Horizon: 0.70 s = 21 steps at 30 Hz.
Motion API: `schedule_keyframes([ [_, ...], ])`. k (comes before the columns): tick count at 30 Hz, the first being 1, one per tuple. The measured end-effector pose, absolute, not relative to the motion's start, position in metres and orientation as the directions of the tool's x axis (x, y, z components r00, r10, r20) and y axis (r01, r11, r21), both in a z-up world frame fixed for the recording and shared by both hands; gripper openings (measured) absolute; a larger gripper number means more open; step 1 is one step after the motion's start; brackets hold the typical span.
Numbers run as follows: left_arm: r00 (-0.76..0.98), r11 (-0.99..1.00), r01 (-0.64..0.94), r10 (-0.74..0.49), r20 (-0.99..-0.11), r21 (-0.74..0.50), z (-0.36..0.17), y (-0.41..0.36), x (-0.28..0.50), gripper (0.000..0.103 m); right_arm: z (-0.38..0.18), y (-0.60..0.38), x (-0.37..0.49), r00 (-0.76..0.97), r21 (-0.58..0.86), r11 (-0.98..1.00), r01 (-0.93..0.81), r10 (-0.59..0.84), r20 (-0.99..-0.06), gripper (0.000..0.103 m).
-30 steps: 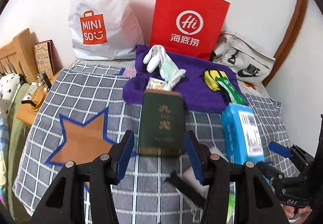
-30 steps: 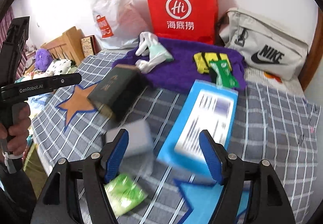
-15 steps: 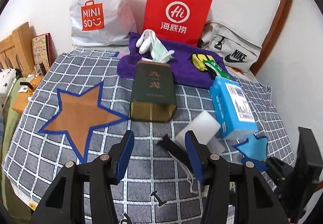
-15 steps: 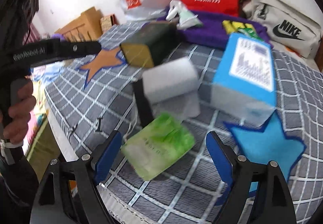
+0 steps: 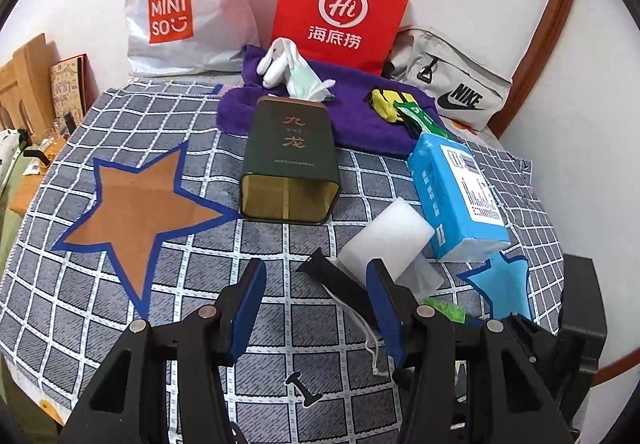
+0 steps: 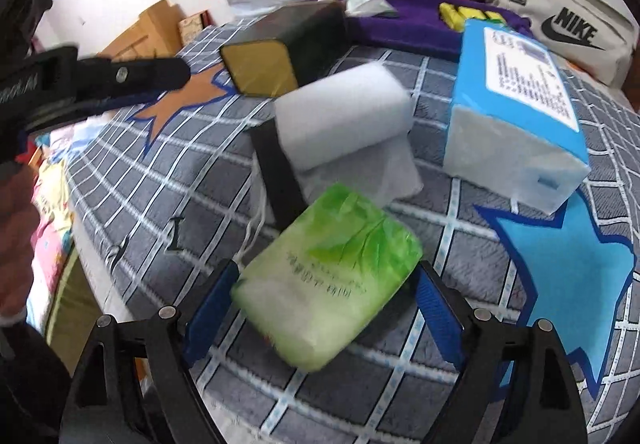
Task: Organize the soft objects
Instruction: 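Grasp the green-leaf tissue pack with the right tool while the left tool grasps the white sponge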
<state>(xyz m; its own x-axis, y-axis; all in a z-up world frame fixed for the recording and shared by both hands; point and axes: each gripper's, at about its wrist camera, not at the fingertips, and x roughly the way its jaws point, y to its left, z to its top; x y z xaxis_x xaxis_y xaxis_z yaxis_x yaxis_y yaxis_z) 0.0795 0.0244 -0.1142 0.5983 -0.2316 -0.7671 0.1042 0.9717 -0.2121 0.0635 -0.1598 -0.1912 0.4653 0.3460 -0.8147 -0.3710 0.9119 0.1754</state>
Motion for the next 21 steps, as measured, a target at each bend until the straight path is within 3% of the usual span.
schedule_keyframes([
  [4, 0.576, 0.969, 0.136, -0.248, -0.779, -0.207, -0.122, 0.015, 0.085, 0.050, -0.188, -0.170, 0.064, 0.485, 0.174, 0.916, -0.362, 0.344, -0.804, 0.080],
  [11, 0.528, 0.964, 0.193, -0.260, -0.809, -0.184, -0.133, -0.012, 0.098, 0.050, -0.168, -0.214, 0.065, 0.554, 0.138, 0.944, -0.300, 0.290, -0.780, 0.080],
  [21, 0.471, 0.950, 0.268, -0.271, -0.840, -0.157, -0.154, -0.044, 0.116, 0.065, -0.183, -0.247, 0.079, 0.545, 0.144, 0.957, -0.250, 0.262, -0.796, 0.080],
])
